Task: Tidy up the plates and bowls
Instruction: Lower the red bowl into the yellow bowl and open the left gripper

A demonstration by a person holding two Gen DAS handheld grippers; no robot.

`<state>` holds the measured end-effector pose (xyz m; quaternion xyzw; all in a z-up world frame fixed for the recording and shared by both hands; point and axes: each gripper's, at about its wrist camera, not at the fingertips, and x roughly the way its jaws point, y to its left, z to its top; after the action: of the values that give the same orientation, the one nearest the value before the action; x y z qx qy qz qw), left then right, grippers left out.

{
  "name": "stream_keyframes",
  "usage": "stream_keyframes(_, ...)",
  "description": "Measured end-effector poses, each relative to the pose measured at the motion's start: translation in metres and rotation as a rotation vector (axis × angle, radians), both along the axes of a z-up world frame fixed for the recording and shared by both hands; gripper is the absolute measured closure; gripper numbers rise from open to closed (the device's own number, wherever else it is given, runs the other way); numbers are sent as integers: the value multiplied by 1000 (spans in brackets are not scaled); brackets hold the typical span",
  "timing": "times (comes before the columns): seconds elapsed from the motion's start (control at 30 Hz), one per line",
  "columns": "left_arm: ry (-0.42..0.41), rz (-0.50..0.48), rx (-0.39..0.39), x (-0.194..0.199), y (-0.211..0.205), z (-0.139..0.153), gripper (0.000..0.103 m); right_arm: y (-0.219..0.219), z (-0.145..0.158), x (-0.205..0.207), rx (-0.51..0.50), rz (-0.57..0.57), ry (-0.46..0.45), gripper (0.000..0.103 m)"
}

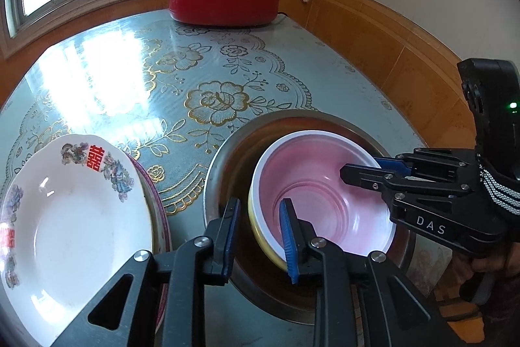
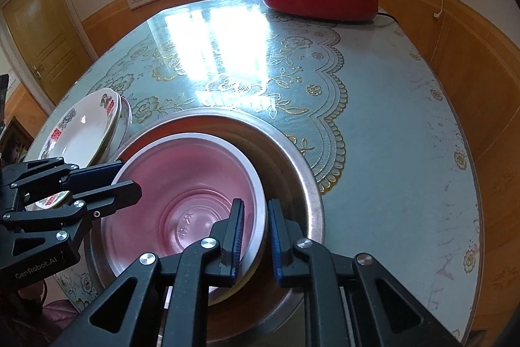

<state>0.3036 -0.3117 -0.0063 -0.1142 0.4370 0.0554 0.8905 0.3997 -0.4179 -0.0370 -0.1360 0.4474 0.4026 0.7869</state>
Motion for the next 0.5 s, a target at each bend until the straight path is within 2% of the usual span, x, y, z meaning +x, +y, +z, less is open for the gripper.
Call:
stream_keyframes(0.3,-16,-4,22,-4,-8,3,66,0,0,-2,18,-8,5,80)
stream_keyframes(0.5,-32,-6,16,-9,-9,6,61,-13,6,0,93,-37,43,77)
